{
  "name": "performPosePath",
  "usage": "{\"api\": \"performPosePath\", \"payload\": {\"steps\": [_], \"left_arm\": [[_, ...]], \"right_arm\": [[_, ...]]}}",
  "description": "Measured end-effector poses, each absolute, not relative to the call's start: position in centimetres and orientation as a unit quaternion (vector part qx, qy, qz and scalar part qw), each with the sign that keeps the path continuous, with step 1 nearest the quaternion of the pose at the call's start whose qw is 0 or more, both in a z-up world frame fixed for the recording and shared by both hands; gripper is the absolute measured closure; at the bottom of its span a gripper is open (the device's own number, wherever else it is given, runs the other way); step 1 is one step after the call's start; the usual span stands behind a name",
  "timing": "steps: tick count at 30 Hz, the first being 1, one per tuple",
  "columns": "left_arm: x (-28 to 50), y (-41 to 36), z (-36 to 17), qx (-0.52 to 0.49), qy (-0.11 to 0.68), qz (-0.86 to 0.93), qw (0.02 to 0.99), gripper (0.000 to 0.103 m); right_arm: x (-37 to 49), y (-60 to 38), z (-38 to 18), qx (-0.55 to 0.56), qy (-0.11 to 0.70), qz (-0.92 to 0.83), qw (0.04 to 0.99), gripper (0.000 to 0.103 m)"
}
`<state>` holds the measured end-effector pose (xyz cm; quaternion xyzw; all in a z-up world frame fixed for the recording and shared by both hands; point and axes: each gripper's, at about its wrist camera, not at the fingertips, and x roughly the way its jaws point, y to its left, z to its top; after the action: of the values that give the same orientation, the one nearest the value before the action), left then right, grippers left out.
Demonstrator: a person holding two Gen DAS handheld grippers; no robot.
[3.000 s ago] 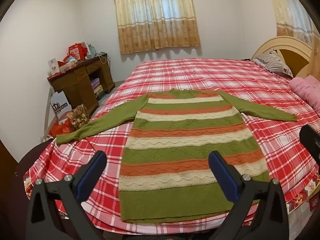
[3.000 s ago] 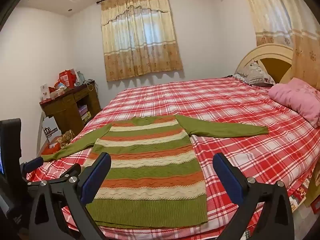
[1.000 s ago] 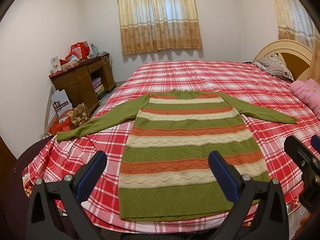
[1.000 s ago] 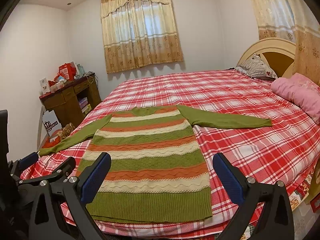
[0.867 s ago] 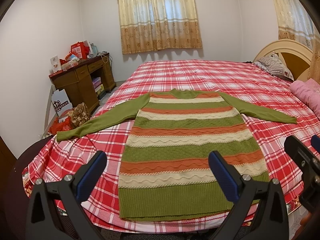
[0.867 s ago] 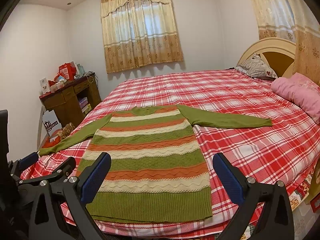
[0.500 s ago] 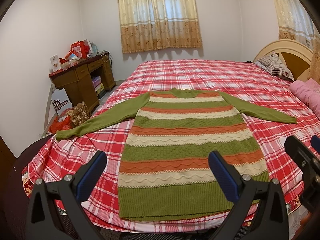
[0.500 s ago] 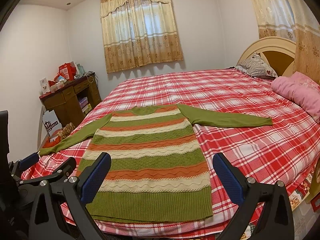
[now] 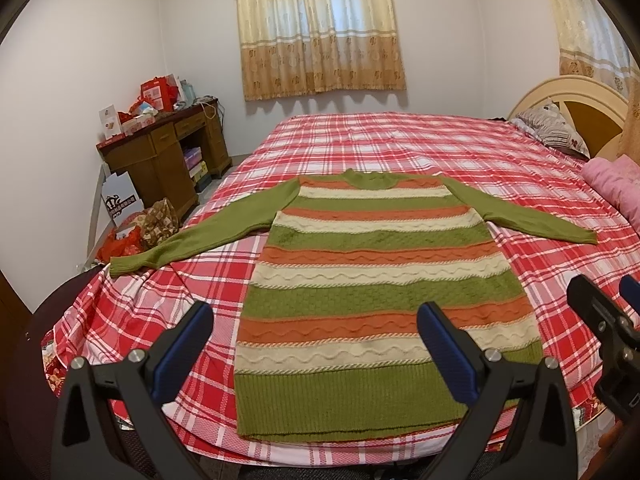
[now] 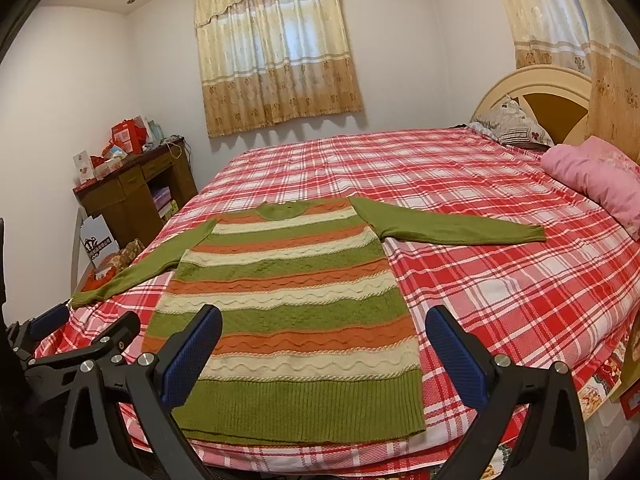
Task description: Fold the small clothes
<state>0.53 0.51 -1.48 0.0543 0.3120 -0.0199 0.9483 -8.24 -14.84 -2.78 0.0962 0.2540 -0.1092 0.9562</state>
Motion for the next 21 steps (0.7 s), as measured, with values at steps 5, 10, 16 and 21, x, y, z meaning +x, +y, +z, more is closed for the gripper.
{"api": "performPosePath", "payload": {"steps": [5,10,16,21], "left_arm": [[1.5,0.7,-2.0,0.051,0.326,-0.015,0.944,0.000],[2.4,0.9,-2.3,0.053,0.330,-0.011,0.942,0.000],[4.3,0.9,-2.8,0.054,0.342,-0.008,0.938,0.000],[6.8,0.9,-3.6,0.053,0.348,-0.018,0.936,0.000]], "right_arm": [[-7.4,-15.3,-2.9,0.100,0.258,-0.112,0.954,0.001],[-6.2,-15.4,-2.5,0.098,0.258,-0.113,0.954,0.001],[-3.9,-15.6,-2.6,0.095,0.266,-0.113,0.953,0.001],[-1.4,-17.0,-2.6,0.093,0.257,-0.119,0.954,0.001]]}}
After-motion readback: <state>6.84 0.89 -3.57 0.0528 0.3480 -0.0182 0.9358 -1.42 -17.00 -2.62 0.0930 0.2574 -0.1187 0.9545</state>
